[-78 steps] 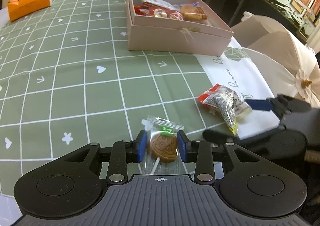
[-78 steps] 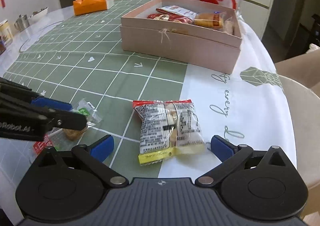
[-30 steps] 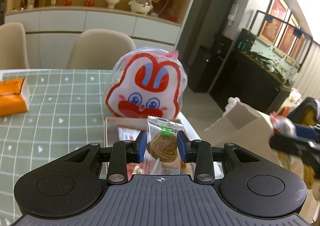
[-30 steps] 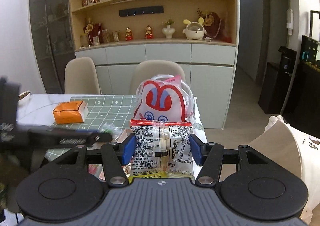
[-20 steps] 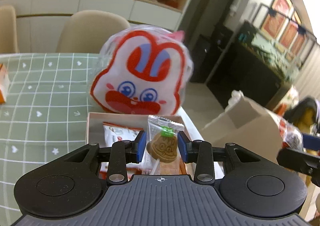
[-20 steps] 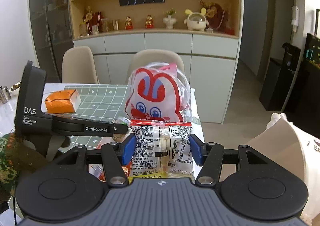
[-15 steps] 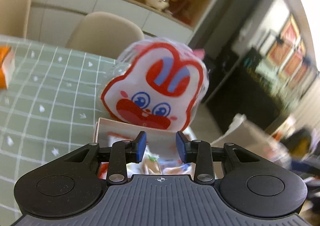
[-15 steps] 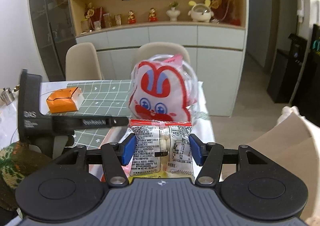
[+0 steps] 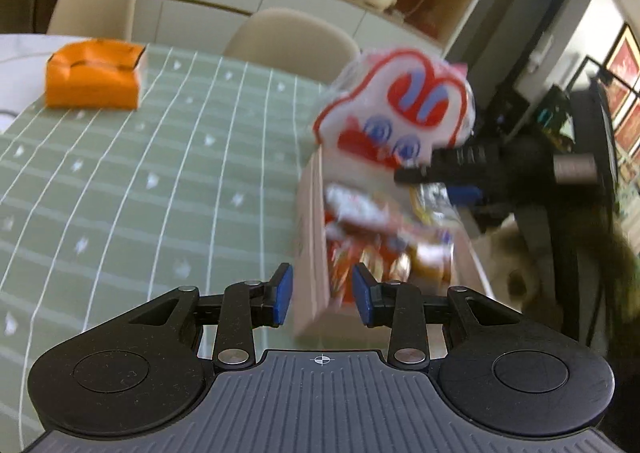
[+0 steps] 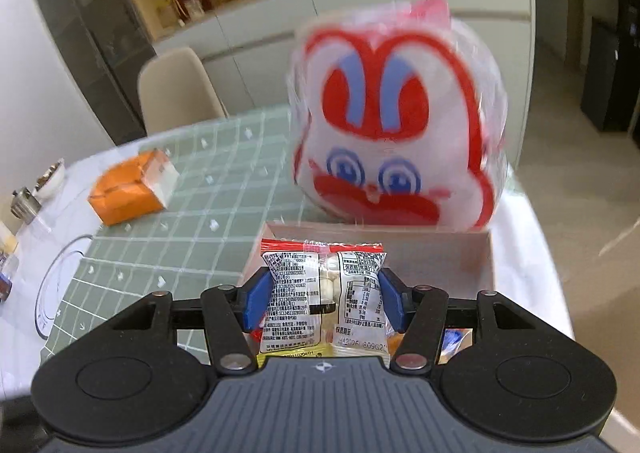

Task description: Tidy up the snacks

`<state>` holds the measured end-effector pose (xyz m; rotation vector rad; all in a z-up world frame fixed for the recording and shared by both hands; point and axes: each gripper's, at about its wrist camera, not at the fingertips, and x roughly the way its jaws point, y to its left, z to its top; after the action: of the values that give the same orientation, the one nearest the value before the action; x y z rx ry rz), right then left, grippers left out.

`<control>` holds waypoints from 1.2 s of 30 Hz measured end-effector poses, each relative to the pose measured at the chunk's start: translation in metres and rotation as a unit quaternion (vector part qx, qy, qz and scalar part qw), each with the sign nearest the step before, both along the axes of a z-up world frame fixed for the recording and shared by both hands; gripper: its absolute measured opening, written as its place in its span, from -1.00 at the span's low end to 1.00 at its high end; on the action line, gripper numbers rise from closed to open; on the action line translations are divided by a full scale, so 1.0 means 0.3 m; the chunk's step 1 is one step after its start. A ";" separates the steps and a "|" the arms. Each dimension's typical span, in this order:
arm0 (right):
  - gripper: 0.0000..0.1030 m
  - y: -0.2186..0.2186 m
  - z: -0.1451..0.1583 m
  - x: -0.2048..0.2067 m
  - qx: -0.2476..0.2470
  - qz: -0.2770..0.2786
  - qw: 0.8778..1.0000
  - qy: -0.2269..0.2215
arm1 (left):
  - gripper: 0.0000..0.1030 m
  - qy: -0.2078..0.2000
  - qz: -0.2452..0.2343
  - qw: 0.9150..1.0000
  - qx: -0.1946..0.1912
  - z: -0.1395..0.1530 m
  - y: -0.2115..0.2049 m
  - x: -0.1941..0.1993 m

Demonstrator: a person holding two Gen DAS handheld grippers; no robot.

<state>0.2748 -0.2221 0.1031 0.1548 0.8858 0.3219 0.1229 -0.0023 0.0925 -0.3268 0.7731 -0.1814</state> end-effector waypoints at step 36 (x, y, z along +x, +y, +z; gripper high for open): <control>0.97 0.127 -0.387 -0.892 -0.119 -0.145 0.978 -0.088 | -0.27 -0.086 -0.095 0.977 0.172 -0.332 -0.062 -0.372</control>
<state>0.0071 -0.1841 -0.0130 0.0324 0.7084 -0.0442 0.0112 -0.0211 -0.0071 0.0915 0.6487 -0.2483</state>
